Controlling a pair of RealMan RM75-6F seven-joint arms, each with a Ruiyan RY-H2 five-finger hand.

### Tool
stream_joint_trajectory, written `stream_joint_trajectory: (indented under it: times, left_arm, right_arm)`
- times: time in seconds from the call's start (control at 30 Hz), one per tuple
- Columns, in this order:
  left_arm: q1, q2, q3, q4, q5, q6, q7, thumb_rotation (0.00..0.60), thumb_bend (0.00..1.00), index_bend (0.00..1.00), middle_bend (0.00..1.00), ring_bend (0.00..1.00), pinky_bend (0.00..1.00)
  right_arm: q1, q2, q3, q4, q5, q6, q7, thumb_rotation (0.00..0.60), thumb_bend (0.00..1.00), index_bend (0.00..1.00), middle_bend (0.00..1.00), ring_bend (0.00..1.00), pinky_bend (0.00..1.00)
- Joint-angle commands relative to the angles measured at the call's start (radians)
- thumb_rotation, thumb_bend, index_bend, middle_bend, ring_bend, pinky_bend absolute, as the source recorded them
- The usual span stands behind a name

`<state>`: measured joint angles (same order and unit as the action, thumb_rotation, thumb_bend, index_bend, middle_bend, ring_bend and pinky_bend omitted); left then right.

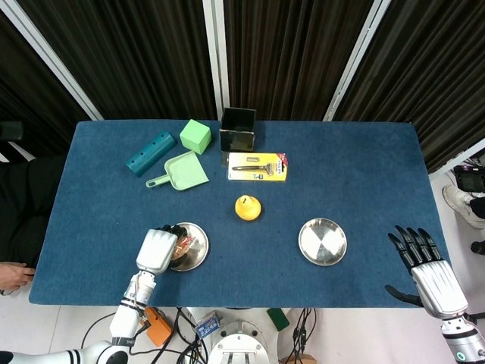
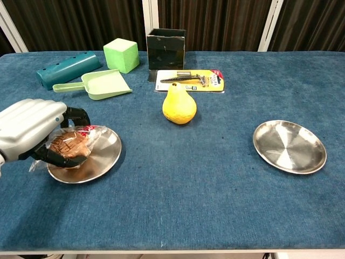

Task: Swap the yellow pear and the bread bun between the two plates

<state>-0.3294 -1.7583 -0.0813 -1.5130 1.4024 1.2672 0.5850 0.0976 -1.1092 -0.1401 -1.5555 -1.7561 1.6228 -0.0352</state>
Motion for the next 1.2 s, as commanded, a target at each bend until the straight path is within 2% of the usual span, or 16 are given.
stream_joint_trajectory:
  times: [0.03, 0.17, 0.27, 0.37, 0.53, 0.67, 0.77, 0.87, 0.9, 1.0, 1.1, 1.2]
  left_arm:
    - [-0.008, -0.002, -0.004, -0.002, 0.030, 0.020, -0.021, 0.600, 0.35, 0.51, 0.56, 0.57, 0.74]
    - [-0.032, -0.016, -0.014, -0.030, 0.075, 0.039, -0.022, 0.600, 0.37, 0.51, 0.57, 0.58, 0.74]
    - [-0.065, -0.049, -0.031, -0.062, 0.073, 0.011, 0.014, 0.600, 0.36, 0.52, 0.57, 0.58, 0.74]
    - [-0.117, -0.121, -0.054, -0.073, 0.057, -0.042, 0.061, 0.600, 0.35, 0.52, 0.57, 0.58, 0.74]
    - [-0.199, -0.270, -0.081, -0.007, 0.021, -0.119, 0.130, 0.600, 0.33, 0.51, 0.57, 0.58, 0.74]
    - [-0.256, -0.377, -0.102, 0.088, 0.026, -0.146, 0.148, 0.600, 0.30, 0.51, 0.55, 0.56, 0.74]
    - [-0.284, -0.431, -0.112, 0.150, 0.033, -0.149, 0.149, 0.600, 0.26, 0.46, 0.47, 0.49, 0.69]
    - [-0.294, -0.433, -0.102, 0.177, 0.027, -0.162, 0.147, 0.600, 0.14, 0.30, 0.30, 0.29, 0.53]
    - [-0.295, -0.428, -0.102, 0.177, 0.020, -0.169, 0.150, 0.600, 0.10, 0.21, 0.21, 0.19, 0.45]
    - [-0.295, -0.405, -0.104, 0.146, -0.007, -0.186, 0.143, 0.600, 0.03, 0.06, 0.06, 0.03, 0.29]
    - [-0.290, -0.373, -0.093, 0.090, -0.018, -0.194, 0.135, 0.600, 0.00, 0.03, 0.02, 0.00, 0.24]
    - [-0.282, -0.329, -0.086, -0.034, -0.049, -0.206, 0.125, 0.600, 0.00, 0.03, 0.01, 0.00, 0.23]
  right_arm:
    - [-0.002, 0.002, 0.005, -0.001, 0.000, -0.004, 0.001, 0.518, 0.26, 0.00, 0.00, 0.00, 0.00]
    - [-0.006, 0.001, 0.013, -0.004, 0.001, -0.011, 0.000, 0.519, 0.26, 0.00, 0.00, 0.00, 0.00]
    - [-0.006, 0.001, 0.020, -0.009, 0.004, -0.020, -0.001, 0.517, 0.26, 0.00, 0.00, 0.00, 0.00]
    - [-0.002, 0.002, 0.026, -0.012, 0.008, -0.037, -0.002, 0.518, 0.26, 0.00, 0.00, 0.00, 0.00]
    - [0.008, 0.012, 0.039, -0.018, 0.025, -0.066, 0.020, 0.518, 0.26, 0.00, 0.00, 0.00, 0.00]
    - [0.017, 0.021, 0.045, -0.016, 0.039, -0.094, 0.043, 0.518, 0.26, 0.00, 0.00, 0.00, 0.00]
    - [0.022, 0.030, 0.047, -0.014, 0.042, -0.109, 0.061, 0.518, 0.26, 0.00, 0.00, 0.00, 0.00]
    - [0.022, 0.039, 0.050, -0.010, 0.041, -0.109, 0.086, 0.519, 0.26, 0.00, 0.00, 0.00, 0.00]
    - [0.021, 0.041, 0.050, -0.008, 0.040, -0.108, 0.093, 0.519, 0.26, 0.00, 0.00, 0.00, 0.00]
    - [0.019, 0.046, 0.051, -0.002, 0.040, -0.107, 0.109, 0.518, 0.26, 0.00, 0.00, 0.00, 0.00]
    - [0.017, 0.048, 0.054, 0.000, 0.043, -0.106, 0.117, 0.518, 0.26, 0.00, 0.00, 0.00, 0.00]
    - [0.015, 0.050, 0.058, -0.002, 0.045, -0.107, 0.119, 0.517, 0.26, 0.00, 0.00, 0.00, 0.00]
